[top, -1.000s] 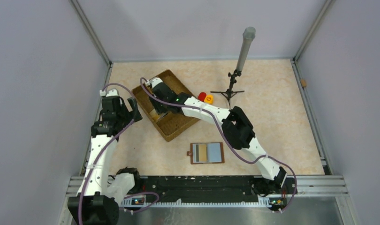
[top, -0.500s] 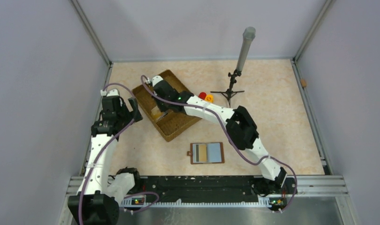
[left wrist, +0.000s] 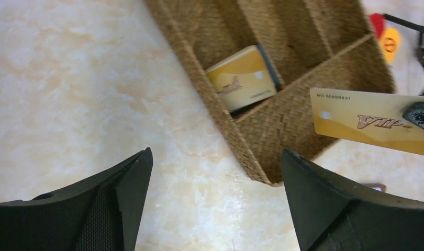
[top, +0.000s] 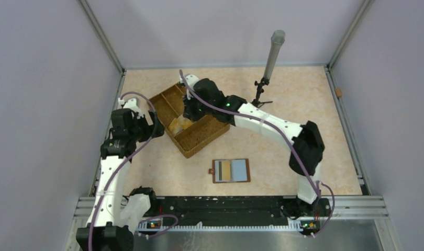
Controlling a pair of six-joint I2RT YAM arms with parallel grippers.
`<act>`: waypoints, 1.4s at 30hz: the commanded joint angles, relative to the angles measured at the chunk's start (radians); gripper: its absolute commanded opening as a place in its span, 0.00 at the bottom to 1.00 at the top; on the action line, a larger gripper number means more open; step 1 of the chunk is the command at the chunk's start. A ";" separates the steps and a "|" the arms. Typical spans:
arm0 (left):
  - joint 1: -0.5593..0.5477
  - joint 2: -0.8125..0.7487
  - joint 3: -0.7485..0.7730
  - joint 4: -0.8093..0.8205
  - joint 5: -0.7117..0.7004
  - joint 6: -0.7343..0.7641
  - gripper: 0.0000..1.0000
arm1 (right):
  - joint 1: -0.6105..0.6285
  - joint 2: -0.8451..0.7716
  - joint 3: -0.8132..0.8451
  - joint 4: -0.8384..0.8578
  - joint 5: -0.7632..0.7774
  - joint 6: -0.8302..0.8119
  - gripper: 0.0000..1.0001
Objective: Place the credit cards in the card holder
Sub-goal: Pick up the credit card from the storage box.
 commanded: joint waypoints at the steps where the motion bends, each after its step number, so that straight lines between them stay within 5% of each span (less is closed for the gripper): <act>1: -0.031 -0.080 -0.030 0.114 0.201 0.053 0.94 | -0.044 -0.218 -0.173 -0.025 -0.100 0.022 0.00; 10: -0.416 -0.077 -0.065 0.218 0.597 0.059 0.94 | -0.103 -0.554 -0.529 -0.145 -0.394 -0.017 0.00; 18: -0.603 -0.007 -0.067 0.223 0.720 0.041 0.93 | -0.102 -0.649 -0.710 -0.082 -0.704 0.030 0.00; 31: -0.745 0.090 -0.074 0.234 0.749 0.003 0.48 | -0.102 -0.644 -0.745 0.015 -0.818 0.079 0.00; 36: -0.756 0.067 -0.116 0.309 0.771 -0.061 0.02 | -0.105 -0.647 -0.739 -0.019 -0.749 0.075 0.00; 37: -0.759 0.061 -0.123 0.311 0.760 -0.072 0.00 | -0.111 -0.651 -0.737 -0.034 -0.716 0.079 0.00; 42: -0.768 0.013 -0.206 0.395 0.653 -0.197 0.00 | -0.231 -0.736 -0.815 -0.044 -0.606 0.170 0.51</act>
